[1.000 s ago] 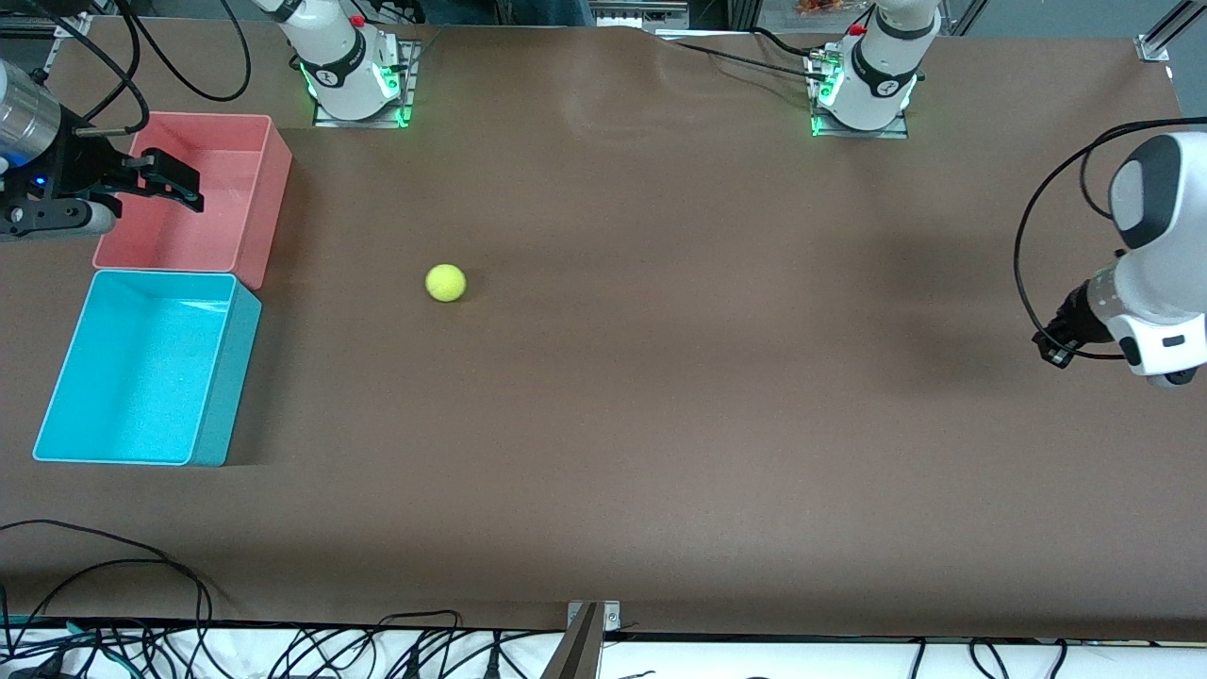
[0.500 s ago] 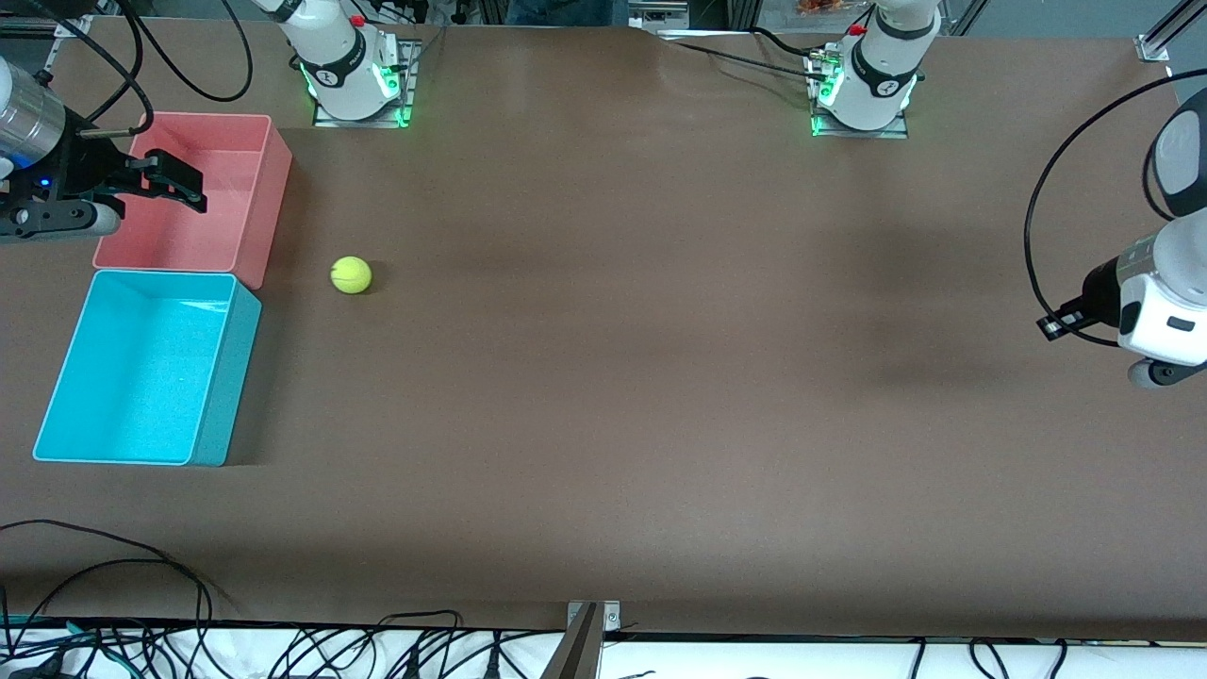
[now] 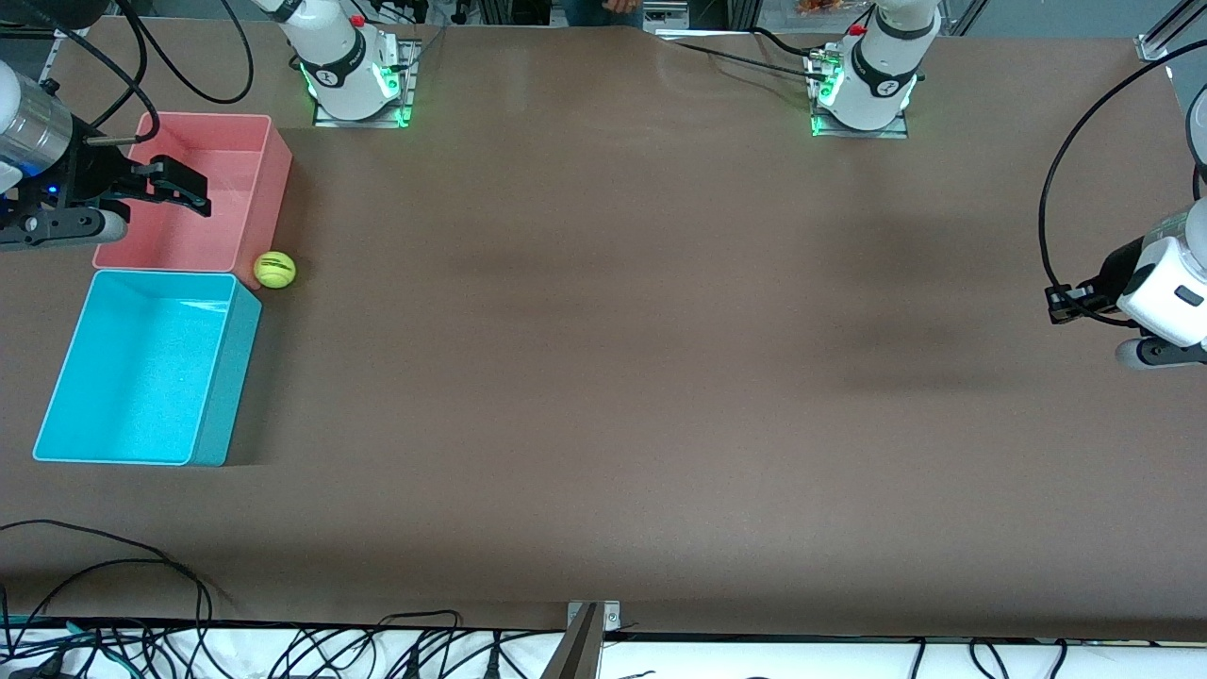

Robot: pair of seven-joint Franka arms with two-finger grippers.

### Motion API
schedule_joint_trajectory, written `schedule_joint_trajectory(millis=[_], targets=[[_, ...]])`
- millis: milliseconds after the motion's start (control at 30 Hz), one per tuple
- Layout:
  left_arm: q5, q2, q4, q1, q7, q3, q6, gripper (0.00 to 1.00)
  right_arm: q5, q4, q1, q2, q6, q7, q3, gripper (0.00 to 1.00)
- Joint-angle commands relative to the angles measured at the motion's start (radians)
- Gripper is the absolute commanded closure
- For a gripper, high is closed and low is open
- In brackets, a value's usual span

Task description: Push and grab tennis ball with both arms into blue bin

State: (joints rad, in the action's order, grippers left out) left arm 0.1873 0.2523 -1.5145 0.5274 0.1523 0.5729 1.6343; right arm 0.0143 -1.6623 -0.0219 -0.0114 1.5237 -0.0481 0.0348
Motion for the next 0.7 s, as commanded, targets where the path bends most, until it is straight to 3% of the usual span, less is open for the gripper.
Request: schedule_joint_trajectory(millis=[0,33,133,400,667], targets=[[-0.023,-0.001,0.022,-0.024,-0.046,-0.005,-0.025,0.66,0.006,0.010,-0.004,0.008,-0.017,-0.001,0.002,0.00],[-0.022,0.001,0.022,-0.029,-0.046,-0.005,-0.025,0.55,0.007,0.010,-0.006,0.013,-0.022,-0.001,0.002,0.00],[-0.016,0.002,0.020,-0.038,-0.049,-0.005,-0.025,0.01,0.007,0.006,-0.007,0.022,-0.042,0.004,0.002,0.00],[-0.023,0.005,0.025,-0.038,-0.036,-0.010,-0.024,0.00,0.009,-0.043,0.002,0.053,-0.051,-0.001,-0.006,0.00],[-0.019,0.013,0.056,-0.044,-0.040,-0.010,-0.024,0.00,0.012,-0.215,0.005,0.050,0.050,0.005,-0.012,0.00]])
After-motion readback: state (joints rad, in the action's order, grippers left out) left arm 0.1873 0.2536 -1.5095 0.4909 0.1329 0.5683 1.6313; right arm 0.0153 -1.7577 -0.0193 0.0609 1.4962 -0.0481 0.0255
